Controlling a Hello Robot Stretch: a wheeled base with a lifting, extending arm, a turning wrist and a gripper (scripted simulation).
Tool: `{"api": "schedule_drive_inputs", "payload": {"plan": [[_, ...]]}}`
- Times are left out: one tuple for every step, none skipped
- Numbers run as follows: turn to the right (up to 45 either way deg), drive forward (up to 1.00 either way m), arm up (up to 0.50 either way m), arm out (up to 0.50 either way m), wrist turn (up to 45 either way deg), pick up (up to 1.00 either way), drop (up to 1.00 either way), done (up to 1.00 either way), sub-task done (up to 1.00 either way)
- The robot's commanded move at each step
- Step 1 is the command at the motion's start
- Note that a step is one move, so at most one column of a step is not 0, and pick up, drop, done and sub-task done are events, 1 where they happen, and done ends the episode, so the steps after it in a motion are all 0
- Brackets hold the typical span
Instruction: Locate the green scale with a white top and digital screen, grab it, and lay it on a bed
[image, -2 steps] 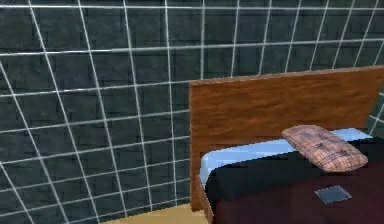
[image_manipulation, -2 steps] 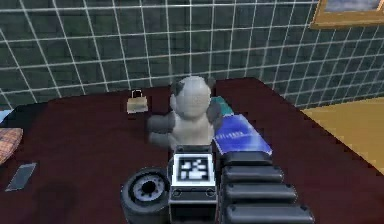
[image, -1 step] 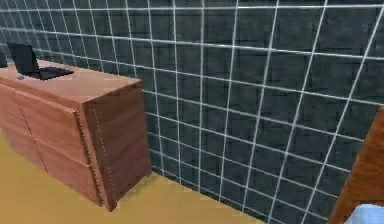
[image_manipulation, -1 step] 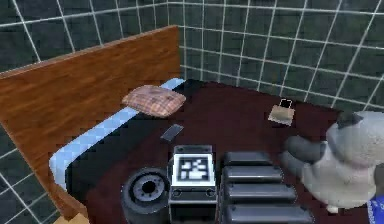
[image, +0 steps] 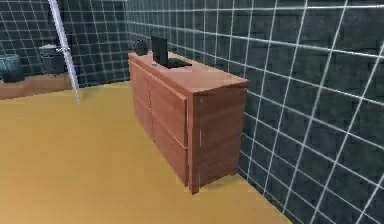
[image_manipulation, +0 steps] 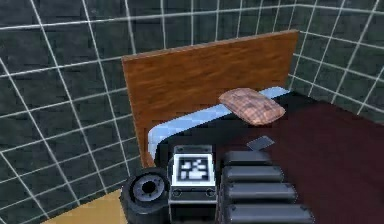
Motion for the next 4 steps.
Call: {"api": "schedule_drive_inputs", "payload": {"plan": [[45.0, 0.00, 0.00, 0.00, 0.0, 0.00, 0.00, 0.00, 0.00], [45.0, 0.00, 0.00, 0.00, 0.0, 0.00, 0.00, 0.00, 0.00], [27.0, 0.00, 0.00, 0.00, 0.0, 0.00, 0.00, 0.00, 0.00], [-45.0, 0.00, 0.00, 0.00, 0.0, 0.00, 0.00, 0.00, 0.00]]}}
